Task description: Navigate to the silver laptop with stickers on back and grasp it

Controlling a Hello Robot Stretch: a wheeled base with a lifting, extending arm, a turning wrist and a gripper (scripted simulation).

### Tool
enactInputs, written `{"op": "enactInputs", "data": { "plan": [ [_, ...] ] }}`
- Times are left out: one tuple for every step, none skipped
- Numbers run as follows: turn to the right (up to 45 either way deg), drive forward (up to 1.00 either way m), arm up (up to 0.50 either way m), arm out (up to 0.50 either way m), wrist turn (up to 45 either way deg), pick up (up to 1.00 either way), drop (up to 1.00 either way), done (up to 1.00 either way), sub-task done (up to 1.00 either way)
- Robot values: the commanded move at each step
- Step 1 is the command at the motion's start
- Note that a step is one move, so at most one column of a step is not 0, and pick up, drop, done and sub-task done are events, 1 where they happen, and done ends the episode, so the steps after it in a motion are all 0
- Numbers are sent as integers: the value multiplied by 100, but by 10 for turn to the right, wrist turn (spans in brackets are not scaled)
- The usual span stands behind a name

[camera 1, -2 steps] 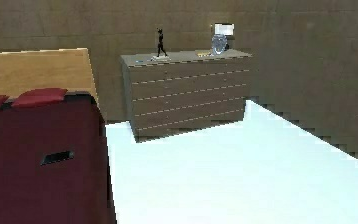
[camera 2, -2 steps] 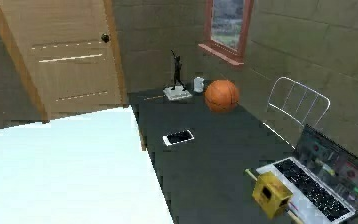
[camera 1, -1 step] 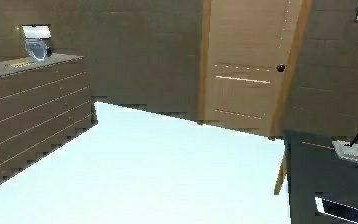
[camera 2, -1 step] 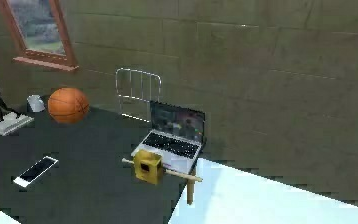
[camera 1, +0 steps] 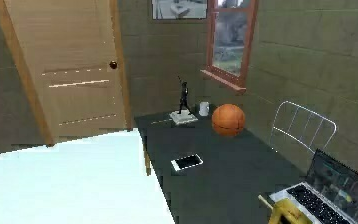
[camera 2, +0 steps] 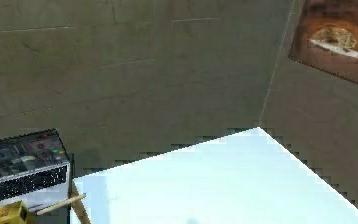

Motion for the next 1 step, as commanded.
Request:
{"op": "enactInputs", "data": {
  "plan": [
    [450, 0, 0, 0, 0, 0, 0, 0, 0]
  ]
}}
